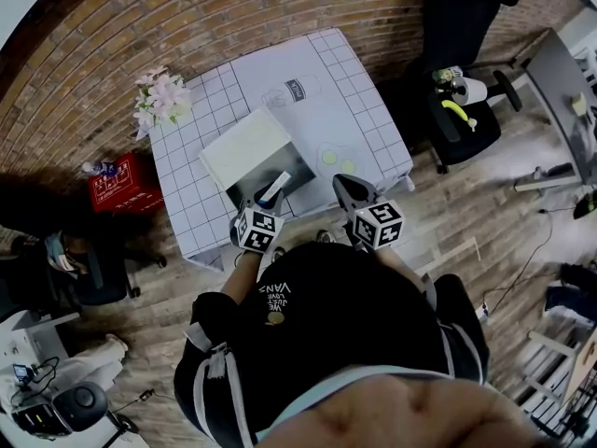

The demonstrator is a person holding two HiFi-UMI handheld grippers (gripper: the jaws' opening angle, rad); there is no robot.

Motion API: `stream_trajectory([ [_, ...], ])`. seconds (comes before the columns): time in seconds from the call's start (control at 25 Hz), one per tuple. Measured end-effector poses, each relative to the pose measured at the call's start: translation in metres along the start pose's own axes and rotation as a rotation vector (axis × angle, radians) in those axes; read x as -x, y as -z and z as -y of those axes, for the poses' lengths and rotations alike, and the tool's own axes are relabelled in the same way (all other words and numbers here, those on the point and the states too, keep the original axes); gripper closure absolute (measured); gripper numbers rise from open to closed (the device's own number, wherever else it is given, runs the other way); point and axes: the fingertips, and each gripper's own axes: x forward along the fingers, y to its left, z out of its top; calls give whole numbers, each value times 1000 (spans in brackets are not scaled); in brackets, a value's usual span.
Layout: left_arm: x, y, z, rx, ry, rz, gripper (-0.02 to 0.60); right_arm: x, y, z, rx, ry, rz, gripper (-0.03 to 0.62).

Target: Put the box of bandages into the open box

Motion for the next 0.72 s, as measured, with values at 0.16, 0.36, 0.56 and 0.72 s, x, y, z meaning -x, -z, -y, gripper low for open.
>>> stream_trajectory([
  [0.16, 2, -2, 9, 10, 27, 11, 477, 1, 2, 0, -7, -13, -3, 600],
  [0.36, 6, -8, 21, 25, 61, 45, 448, 2, 5, 0, -13, -26, -1, 599],
  [0.56, 21, -19, 24, 74, 58, 82, 445, 2, 8, -2, -20, -40, -6, 599],
  [0.72, 17, -6, 26, 53, 45, 54, 445, 1, 11, -4, -25, -49, -13, 599],
])
